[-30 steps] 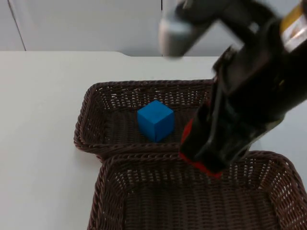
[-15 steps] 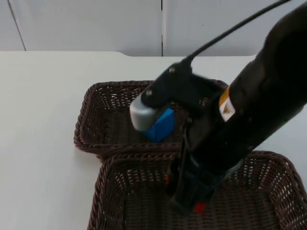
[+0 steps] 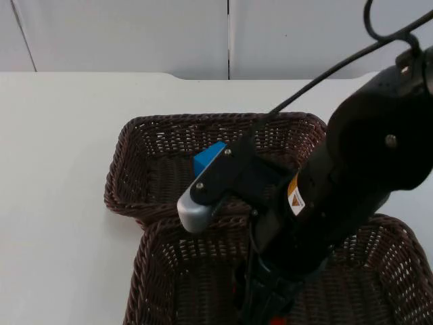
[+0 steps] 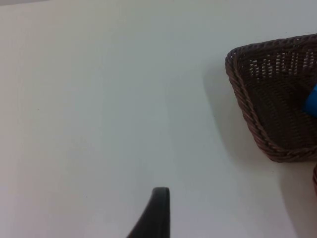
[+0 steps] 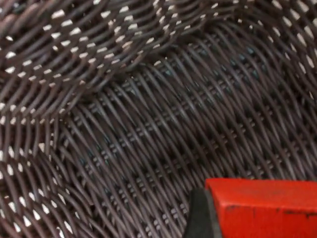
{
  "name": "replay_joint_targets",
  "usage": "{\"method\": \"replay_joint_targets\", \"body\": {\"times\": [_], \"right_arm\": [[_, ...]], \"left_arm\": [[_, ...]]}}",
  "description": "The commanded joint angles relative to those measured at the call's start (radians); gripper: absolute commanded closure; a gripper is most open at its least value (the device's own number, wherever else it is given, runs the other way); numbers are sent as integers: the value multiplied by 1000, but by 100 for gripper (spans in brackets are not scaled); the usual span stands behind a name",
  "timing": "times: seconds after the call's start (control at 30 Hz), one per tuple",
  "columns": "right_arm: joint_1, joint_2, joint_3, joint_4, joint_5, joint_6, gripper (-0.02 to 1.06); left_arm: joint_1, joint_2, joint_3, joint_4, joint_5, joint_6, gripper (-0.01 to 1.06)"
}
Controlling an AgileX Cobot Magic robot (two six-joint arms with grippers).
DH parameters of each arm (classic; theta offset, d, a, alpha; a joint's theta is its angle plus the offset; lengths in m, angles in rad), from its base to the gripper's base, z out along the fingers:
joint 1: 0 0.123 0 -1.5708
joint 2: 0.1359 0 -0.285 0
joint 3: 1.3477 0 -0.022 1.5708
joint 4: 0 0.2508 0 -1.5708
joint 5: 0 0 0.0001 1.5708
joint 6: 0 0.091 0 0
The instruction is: Pick up one cube with the left hand and place it into the upper basket. Pick up one cube with the right hand and place it into the lower basket.
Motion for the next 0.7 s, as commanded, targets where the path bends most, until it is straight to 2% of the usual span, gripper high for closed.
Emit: {"method": "replay_joint_targets", "body": {"times": [0.0,0.03,0.1,0.17,0.2,0.27,0.33,0.47,0.67], "right_arm": [[2,20,0,-3,-8,-6,97],[2,20,0,-3,-8,-6,97],[2,28,0,-3,-8,-6,87],[2,28,0,-3,-8,-6,72],[2,28,0,-3,-8,-6,72],[2,24,-2,-3,-8,-6,50],[2,24,-2,-3,-8,-4,36],[2,24,-2,-3,-4,-4,28],[2,6,-2,-3,5,-4,29]], "left_arm": [[3,-4,3,-1,-16,-6,20],[3,-4,3,-1,-16,-6,20],[3,-4,3,-1,-16,-6,20],[3,-4,3,-1,-16,-6,20],[3,-4,3,-1,-16,-6,20],[3,-4,3,-1,-16,-6,20],[3,-4,3,-1,-16,-6,20],[3,-4,3,-1,-16,-6,20],[3,-4,3,-1,-16,-6,20]]}}
